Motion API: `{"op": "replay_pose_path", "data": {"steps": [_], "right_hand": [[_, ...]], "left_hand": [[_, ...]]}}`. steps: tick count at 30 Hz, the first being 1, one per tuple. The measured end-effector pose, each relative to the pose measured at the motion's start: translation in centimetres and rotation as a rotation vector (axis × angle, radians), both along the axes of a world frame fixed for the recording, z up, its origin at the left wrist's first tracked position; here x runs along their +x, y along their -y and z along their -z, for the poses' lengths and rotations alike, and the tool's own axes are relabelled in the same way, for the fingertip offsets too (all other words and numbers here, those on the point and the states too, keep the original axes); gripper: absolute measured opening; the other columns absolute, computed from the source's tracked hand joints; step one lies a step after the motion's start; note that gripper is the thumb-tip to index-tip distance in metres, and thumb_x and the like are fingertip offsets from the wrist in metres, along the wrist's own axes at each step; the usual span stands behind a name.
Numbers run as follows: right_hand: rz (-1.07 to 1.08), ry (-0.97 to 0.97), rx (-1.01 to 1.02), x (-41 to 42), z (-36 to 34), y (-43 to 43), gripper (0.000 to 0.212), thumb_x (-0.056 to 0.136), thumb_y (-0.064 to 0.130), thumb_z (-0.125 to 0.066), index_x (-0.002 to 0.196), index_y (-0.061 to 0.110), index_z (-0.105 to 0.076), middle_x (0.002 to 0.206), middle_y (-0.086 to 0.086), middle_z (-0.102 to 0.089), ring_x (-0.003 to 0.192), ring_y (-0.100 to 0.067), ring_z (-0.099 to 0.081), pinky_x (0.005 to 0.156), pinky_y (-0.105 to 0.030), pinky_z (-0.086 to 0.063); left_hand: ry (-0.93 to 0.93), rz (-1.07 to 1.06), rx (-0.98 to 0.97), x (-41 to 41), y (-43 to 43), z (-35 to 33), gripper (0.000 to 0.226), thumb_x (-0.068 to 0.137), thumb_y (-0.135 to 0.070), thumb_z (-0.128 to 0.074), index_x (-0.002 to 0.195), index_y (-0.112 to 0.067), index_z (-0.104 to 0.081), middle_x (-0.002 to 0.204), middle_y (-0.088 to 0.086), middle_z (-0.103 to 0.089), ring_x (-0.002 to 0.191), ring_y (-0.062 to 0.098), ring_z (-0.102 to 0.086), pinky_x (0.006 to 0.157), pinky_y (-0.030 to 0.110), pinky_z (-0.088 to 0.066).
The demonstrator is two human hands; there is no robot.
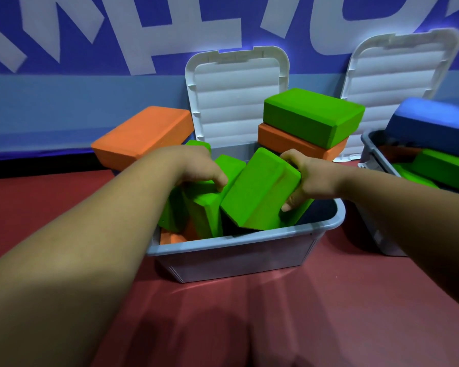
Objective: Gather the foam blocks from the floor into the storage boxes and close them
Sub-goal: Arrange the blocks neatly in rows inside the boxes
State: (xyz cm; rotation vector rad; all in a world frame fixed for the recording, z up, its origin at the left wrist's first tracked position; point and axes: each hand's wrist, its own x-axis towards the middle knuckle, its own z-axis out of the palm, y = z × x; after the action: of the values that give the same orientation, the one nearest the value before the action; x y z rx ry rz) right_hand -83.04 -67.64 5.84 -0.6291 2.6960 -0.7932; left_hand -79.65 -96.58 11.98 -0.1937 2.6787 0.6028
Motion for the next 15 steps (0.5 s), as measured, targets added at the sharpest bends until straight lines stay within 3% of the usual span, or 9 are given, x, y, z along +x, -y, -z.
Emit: {"op": "replay_pose_path", "data": {"steps": [4, 7, 11, 15], "right_hand": [[0.037, 0.053, -0.233, -0.1, 0.5, -0.5, 0.114, 0.038, 0.055, -0.103, 0.134, 0.039, -0.043, 0.121, 0.014, -0.069, 0.113, -0.008, -0.067, 0.099, -0.044, -0.056], [0.042, 0.138, -0.464, -0.2, 0.3, -0.1, 0.114, 0.05, 0.043, -0.105, 0.145, 0.034, -0.043, 0.133, 0.01, -0.068, 0.123, -0.013, -0.065, 0.105, -0.047, -0.052], [0.097, 0.206, -0.772, 0.7, -1.7, 0.9, 0.086, 0.072, 0.034, -0.095, 0.144, 0.022, -0.049, 0.132, 0.004, -0.07, 0.121, -0.018, -0.068, 0.106, -0.046, -0.051], [0.197, 0.248, -1.041, 2.0, -4.1, 2.6, 0.049, 0.093, 0.037, -0.069, 0.138, 0.02, -0.06, 0.129, 0.001, -0.073, 0.119, -0.019, -0.069, 0.107, -0.043, -0.049]], "left_hand": [[-0.169, -0.124, 0.163, 0.0, 0.6, -2.5, 0.038, 0.059, -0.039, -0.08, 0.078, -0.017, -0.055, 0.076, 0.005, -0.044, 0.063, 0.024, -0.04, 0.057, 0.031, -0.03], [-0.333, -0.298, 0.408, -0.2, 1.1, -4.7, 0.038, 0.055, -0.033, -0.079, 0.077, -0.019, -0.052, 0.079, 0.007, -0.043, 0.064, 0.025, -0.042, 0.061, 0.034, -0.034], [-0.557, -0.443, 0.694, -0.3, 2.1, -7.5, 0.045, 0.053, -0.03, -0.079, 0.093, -0.016, -0.064, 0.083, 0.006, -0.047, 0.072, 0.023, -0.051, 0.065, 0.039, -0.041], [-0.64, -0.509, 1.047, -0.7, 3.4, -9.7, 0.051, 0.056, -0.019, -0.075, 0.106, -0.009, -0.07, 0.083, 0.012, -0.068, 0.069, 0.026, -0.067, 0.071, 0.043, -0.057]]}}
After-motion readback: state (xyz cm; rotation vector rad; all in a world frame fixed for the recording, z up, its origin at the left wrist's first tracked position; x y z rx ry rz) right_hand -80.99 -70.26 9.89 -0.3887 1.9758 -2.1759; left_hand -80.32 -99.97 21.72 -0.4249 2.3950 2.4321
